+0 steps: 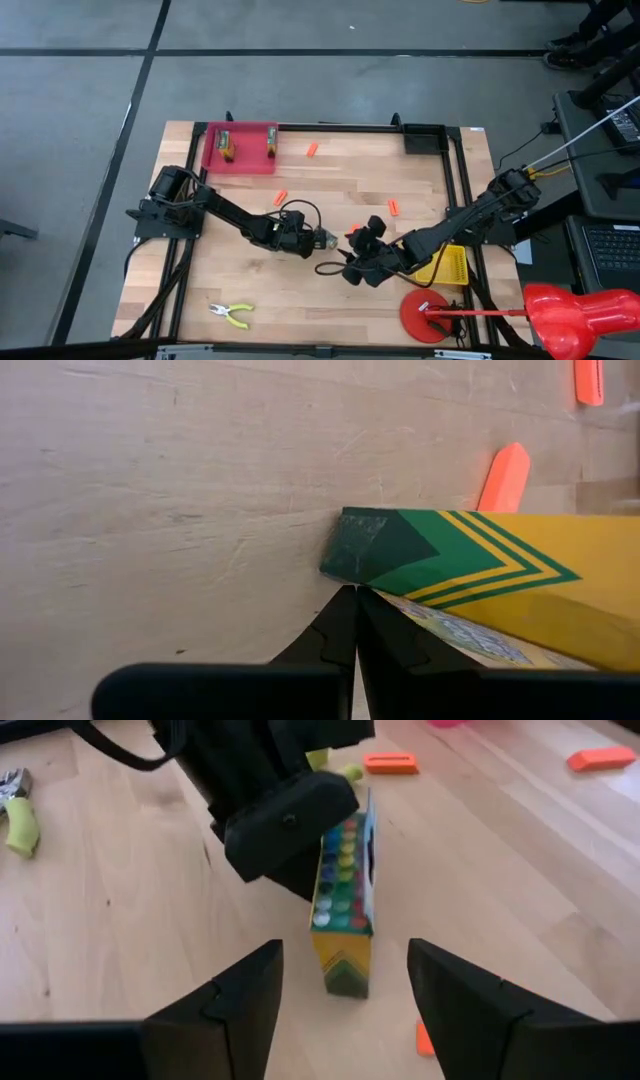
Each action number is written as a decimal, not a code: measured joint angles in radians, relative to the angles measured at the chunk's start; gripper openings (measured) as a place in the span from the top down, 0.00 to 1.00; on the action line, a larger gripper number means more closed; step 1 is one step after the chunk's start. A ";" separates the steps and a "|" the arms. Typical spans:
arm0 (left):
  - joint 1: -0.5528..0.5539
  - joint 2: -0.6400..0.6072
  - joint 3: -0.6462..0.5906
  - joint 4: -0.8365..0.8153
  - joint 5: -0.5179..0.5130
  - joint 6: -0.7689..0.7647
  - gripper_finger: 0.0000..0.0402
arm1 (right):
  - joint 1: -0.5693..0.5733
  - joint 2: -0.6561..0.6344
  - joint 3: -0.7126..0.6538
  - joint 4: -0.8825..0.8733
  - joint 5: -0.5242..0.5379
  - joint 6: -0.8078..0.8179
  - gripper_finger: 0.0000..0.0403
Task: Pick & Place School Supplies
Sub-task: Put the yellow crayon box into the pink bin
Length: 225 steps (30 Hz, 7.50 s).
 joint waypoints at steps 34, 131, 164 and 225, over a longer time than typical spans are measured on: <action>0.014 -0.001 0.000 0.000 0.001 0.027 1.00 | -0.084 0.077 0.000 0.123 -0.078 -0.047 0.65; -0.092 -0.462 0.000 0.201 0.307 1.198 0.57 | 0.035 -0.244 0.000 0.149 -0.426 -0.103 1.00; -0.045 -0.461 0.000 0.210 0.351 1.224 0.73 | 0.021 -0.234 0.000 0.238 -0.344 -0.100 1.00; 0.099 -0.635 0.000 -0.468 -1.018 0.324 1.00 | 0.019 -0.234 0.000 0.258 -0.030 -0.068 0.58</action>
